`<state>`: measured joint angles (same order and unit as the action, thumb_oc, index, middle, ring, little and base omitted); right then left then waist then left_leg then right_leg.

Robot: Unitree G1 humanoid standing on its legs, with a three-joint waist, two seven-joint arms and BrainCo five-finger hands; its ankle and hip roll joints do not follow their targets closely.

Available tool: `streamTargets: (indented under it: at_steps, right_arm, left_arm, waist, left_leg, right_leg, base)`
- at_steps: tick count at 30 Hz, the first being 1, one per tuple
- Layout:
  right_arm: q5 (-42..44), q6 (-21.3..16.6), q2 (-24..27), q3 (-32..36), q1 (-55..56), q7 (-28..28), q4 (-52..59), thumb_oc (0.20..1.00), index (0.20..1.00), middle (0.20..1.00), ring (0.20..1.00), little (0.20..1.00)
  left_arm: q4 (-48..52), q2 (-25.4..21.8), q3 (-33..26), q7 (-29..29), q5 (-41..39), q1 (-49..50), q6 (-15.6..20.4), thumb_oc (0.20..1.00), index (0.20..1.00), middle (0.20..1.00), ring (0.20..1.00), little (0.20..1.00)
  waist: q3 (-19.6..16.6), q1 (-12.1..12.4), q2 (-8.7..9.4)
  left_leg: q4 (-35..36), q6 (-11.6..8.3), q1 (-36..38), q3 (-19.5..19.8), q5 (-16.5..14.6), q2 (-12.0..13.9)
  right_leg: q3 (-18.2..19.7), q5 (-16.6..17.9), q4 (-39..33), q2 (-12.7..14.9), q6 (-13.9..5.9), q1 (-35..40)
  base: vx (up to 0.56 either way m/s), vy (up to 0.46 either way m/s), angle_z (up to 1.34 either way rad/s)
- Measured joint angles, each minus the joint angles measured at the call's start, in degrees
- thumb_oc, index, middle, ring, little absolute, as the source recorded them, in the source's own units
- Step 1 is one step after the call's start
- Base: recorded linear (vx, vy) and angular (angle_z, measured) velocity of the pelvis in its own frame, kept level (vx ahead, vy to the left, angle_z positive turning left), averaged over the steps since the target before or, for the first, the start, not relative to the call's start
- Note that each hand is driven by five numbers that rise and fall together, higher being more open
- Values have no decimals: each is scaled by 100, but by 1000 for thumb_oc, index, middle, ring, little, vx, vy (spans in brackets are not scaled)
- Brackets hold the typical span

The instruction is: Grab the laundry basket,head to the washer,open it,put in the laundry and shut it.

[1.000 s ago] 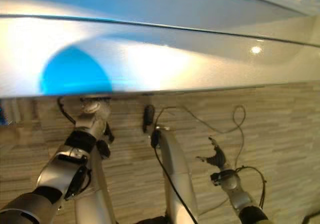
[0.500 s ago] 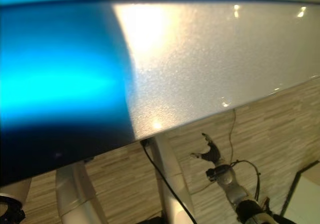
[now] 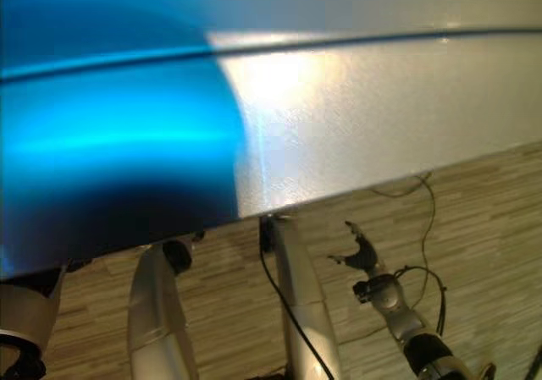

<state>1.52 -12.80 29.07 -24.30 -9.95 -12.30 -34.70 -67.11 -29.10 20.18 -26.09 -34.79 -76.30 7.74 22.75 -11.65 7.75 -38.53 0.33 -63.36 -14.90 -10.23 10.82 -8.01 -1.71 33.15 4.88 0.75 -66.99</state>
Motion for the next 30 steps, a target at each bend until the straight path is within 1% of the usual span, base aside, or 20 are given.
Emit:
streamTargets:
  at_steps: [1,2,5,6,8,9,10,11,12,13,15,17,19,20,22,24,25,28,29,30]
  right_arm:
    - [0,-5,-1,-80,0,11,-7,1000,1000,1000,1000,1000]
    - [1,-58,-18,-144,7,23,-11,1000,1000,1000,1000,1000]
    - [147,-53,-81,-142,1,101,-357,1000,1000,1000,1000,1000]
    - [287,-41,-259,-44,0,152,-554,1000,1000,1000,1000,1000]
    - [836,0,-477,82,268,282,-643,1000,1000,1000,1000,1000]
    - [1149,7,-669,436,366,375,-620,1000,1000,1000,1000,1000]
    - [1409,7,-803,681,485,381,-641,1000,1000,1000,1000,1000]
    - [2100,-39,-1107,1081,572,500,-914,1000,1000,1000,1000,1000]
    - [2357,-35,-1187,1180,690,542,-993,1000,1000,1000,1000,1000]
    - [2767,-11,-1330,1414,739,677,-1353,1000,1000,1000,1000,1000]
    - [3245,17,-1368,1512,923,860,-1634,1000,1000,1000,1000,1000]
    - [3616,96,-1512,1740,1019,1017,-2161,1000,1000,1000,1000,1000]
    - [3850,195,-1643,1911,1168,1135,-2515,1000,1000,1000,1000,1000]
    - [4034,288,-1684,2024,1263,1273,-2838,1000,1000,1000,1000,1000]
    - [4277,431,-1689,2230,1281,1416,-3157,1000,1000,1000,1000,1000]
    - [4362,467,-1639,2267,1355,1513,-3185,1000,1000,1000,1000,1000]
    - [4358,505,-1634,2212,1298,1536,-3169,1000,1000,1000,1000,1000]
    - [3943,549,-1462,1417,1377,1759,-2931,1000,1000,1000,1000,1000]
    - [3519,590,-1494,1356,1388,1888,-2986,1000,1000,1000,1000,1000]
    - [3407,638,-1499,1370,1428,1906,-2989,1000,1000,1000,1000,1000]
  left_arm:
    - [2,50,4,37,16,44,-49,1000,1000,1000,1000,1000]
    - [56,128,-54,48,219,299,53,1000,1000,1000,1000,1000]
    - [81,466,-32,170,412,900,-167,1000,1000,1000,1000,1000]
    - [293,512,-51,179,557,1204,-170,1000,1000,1000,1000,1000]
    - [472,831,-131,253,859,2078,-215,1000,1000,1000,1000,1000]
    - [649,941,-267,250,1040,2450,-171,1000,1000,1000,1000,1000]
    - [676,1069,-406,254,1153,2758,-167,1000,1000,1000,1000,1000]
    - [501,1377,-517,232,1282,3392,-231,1000,1000,1000,1000,1000]
    - [488,1545,-549,243,1304,3758,-246,1000,1000,1000,1000,1000]
    - [250,1819,-626,341,1339,4348,-248,1000,1000,1000,1000,1000]
    - [224,2004,-647,505,1337,5144,-233,1000,1000,1000,1000,1000]
    - [46,2111,-644,700,1343,5722,-228,1000,1000,1000,1000,1000]
    - [-138,2072,-666,881,1365,6263,-196,1000,1000,1000,1000,1000]
    - [-369,2050,-794,1024,1408,6557,-204,1000,1000,1000,1000,1000]
    - [-503,2029,-872,1214,1528,6899,-209,1000,1000,1000,1000,1000]
    - [-546,2024,-809,1322,1637,7096,-213,1000,1000,1000,1000,1000]
    - [-563,2024,-771,1392,1812,7133,-214,1000,1000,1000,1000,1000]
    - [-607,2035,-681,1585,2390,7312,-217,1000,1000,1000,1000,1000]
    - [-720,2030,-764,1773,2675,7424,-210,1000,1000,1000,1000,1000]
    - [-845,2037,-843,1809,2700,7462,-240,1000,1000,1000,1000,1000]
  waist:
    - [0,1,0]
    - [-4,-14,6]
    - [0,92,0]
    - [2,115,-3]
    - [-32,228,-55]
    - [-45,274,-71]
    - [-81,284,-139]
    - [-159,284,-234]
    - [-278,284,-306]
    - [-337,298,-380]
    - [-534,300,-483]
    - [-781,321,-576]
    - [-1087,418,-635]
    - [-1301,464,-727]
    - [-1446,471,-896]
    - [-1691,511,-1112]
    - [-1732,533,-1166]
    - [-1871,582,-1222]
    - [-2049,629,-1223]
    - [-2107,647,-1188]
  left_leg:
    - [158,-6,185,-8,49,-51]
    - [386,-11,404,-10,130,-103]
    - [1136,-11,956,-132,440,-315]
    - [1352,-9,1221,-145,518,-372]
    - [2056,-87,2173,-133,719,-509]
    - [2332,-135,2496,-138,803,-566]
    - [2654,-161,2810,-132,919,-630]
    - [3242,-179,3489,-125,1102,-725]
    - [3506,-181,3760,-137,1152,-762]
    - [3930,-151,4423,-206,1268,-814]
    - [4224,-153,5004,-302,1268,-798]
    - [4359,-155,5408,-318,1268,-795]
    - [4356,-158,5623,-305,1266,-790]
    - [4358,-170,5761,-282,1256,-784]
    - [4360,-172,5977,-203,1255,-785]
    - [4361,-222,5955,-129,1138,-726]
    - [4360,-221,5970,-129,1141,-725]
    - [4352,-223,6056,-152,1134,-730]
    - [4348,-223,6093,-167,1135,-726]
    - [4349,-220,6119,-174,1092,-724]
  right_leg:
    - [-1,36,-127,13,-9,186]
    - [-10,95,-351,26,-27,411]
    - [5,307,-891,99,-72,866]
    - [1,341,-1032,109,-73,1099]
    - [-39,373,-1444,116,-97,1952]
    - [-41,380,-1603,112,-129,2229]
    - [-52,415,-1778,111,-160,2488]
    - [-74,455,-2103,104,-206,3058]
    - [-73,455,-2223,94,-221,3271]
    - [-53,494,-2449,65,-275,3799]
    - [-37,497,-2694,21,-302,4321]
    - [-55,497,-2927,-12,-326,4771]
    - [-49,484,-3048,-15,-345,5028]
    - [-65,469,-3198,-23,-368,5268]
    - [-165,519,-3435,-29,-380,5640]
    - [-194,504,-3514,-90,-406,5672]
    - [-206,569,-3589,-90,-401,5723]
    - [-189,696,-3820,-102,-414,5900]
    - [-167,683,-3807,-107,-393,5919]
    - [-161,682,-3812,-110,-393,5930]
  base:
    - [-102,27,13]
    - [-96,23,11]
    - [-58,6,9]
    - [-37,6,8]
    - [31,34,11]
    - [72,62,9]
    - [151,138,5]
    - [163,164,3]
    - [256,218,-15]
    - [225,131,-25]
    - [183,76,-29]
    - [89,30,-9]
    - [132,17,-1]
    - [101,12,13]
    - [49,12,22]
    - [26,21,13]
    - [0,0,0]
    - [13,-9,-4]
    - [21,-15,-4]
    - [48,-12,-6]
